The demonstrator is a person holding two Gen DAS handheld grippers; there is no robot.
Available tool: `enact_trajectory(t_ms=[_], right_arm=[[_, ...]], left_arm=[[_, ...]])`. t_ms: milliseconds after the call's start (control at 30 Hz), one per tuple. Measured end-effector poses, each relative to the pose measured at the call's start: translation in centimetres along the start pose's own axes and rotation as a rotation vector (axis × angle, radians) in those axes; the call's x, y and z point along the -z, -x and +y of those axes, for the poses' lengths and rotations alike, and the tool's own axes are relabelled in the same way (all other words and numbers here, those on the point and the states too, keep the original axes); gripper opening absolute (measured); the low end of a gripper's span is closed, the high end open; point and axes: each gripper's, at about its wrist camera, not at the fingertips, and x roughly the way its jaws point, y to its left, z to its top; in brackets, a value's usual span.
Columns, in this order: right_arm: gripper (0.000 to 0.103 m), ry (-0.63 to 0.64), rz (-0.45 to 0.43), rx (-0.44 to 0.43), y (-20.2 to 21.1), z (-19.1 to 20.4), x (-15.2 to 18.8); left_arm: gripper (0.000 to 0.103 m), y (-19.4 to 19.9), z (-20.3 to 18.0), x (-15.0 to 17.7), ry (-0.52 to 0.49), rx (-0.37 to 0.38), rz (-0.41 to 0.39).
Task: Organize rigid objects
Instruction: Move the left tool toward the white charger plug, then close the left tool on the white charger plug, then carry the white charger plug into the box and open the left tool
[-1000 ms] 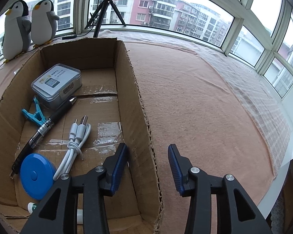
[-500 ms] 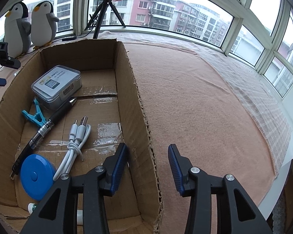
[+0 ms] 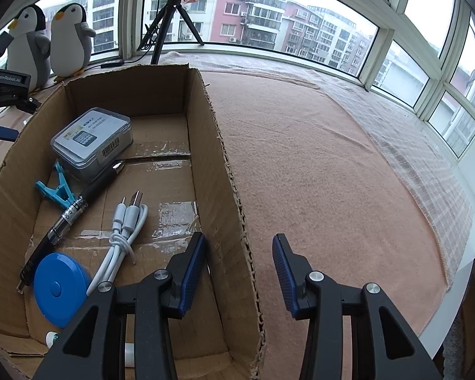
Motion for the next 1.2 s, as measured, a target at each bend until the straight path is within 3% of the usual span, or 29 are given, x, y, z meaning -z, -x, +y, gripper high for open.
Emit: enact_trajectory(t_ms=[233,400,533,700,1200], right_arm=[[0.04,-0.001,0.0,0.0,0.0,0.0,0.0],[0.04,-0.001,0.0,0.0,0.0,0.0,0.0],[0.04,-0.003,-0.002,-0.001,0.0,0.1,-0.1],[0.04,-0.003,-0.001,-0.001,0.0,0.1,-0.1],[0.04,-0.006,-0.004,-0.002,-0.1,0.2,-0.2]], left_arm=[[0.075,-0.7,-0.7,-0.3,-0.006,-0.029,0.008],[0.059,-1.3,-0.4,-0.4,0.004,-0.044,0.022],[0.051,-1.6,-0.4,-0.4,0.002,-0.049,0.03],[0.028,-1.7,-0.3,-0.2,-0.011,-0.055,0.03],[0.025,0.7,-0.1,1.2,-0.07,-0.028,-0.032]])
